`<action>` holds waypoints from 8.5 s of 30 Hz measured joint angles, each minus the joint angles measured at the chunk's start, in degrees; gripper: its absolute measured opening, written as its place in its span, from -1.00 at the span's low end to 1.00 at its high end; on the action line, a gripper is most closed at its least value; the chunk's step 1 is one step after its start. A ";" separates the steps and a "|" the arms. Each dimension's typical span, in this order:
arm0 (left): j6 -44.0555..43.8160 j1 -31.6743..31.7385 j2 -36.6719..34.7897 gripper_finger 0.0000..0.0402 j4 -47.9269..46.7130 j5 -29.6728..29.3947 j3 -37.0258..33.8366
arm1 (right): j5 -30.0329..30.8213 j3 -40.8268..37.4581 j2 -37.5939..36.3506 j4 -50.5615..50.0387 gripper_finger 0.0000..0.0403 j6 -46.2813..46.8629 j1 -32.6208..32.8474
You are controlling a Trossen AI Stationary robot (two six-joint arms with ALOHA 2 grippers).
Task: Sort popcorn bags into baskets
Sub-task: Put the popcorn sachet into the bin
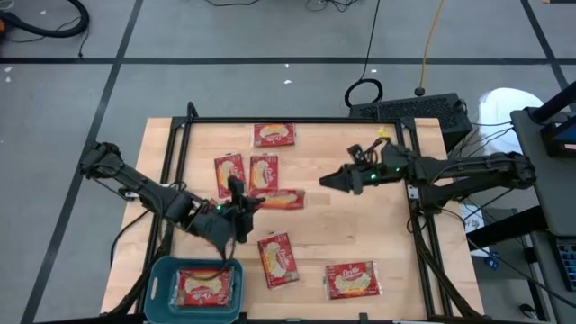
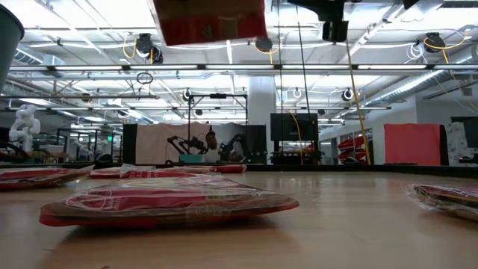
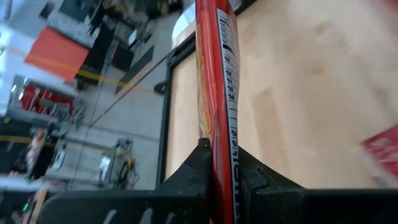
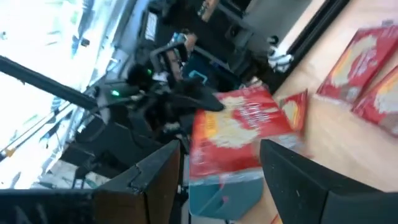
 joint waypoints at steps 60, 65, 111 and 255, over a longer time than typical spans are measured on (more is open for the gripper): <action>-11.61 10.17 10.05 -0.82 86.66 15.93 -7.99 | 6.09 14.18 -0.05 -8.15 0.52 -45.09 4.13; -10.10 10.38 14.98 -0.91 97.00 16.22 -7.97 | 4.32 10.64 1.93 1.52 0.47 -42.04 4.17; -56.45 19.34 -29.09 -0.50 6.55 27.30 -4.26 | -14.03 32.28 18.23 -30.72 -0.95 -17.03 4.97; -28.11 11.87 4.48 0.14 -18.46 16.77 19.06 | 15.34 26.16 24.48 -17.53 -0.92 -87.66 5.35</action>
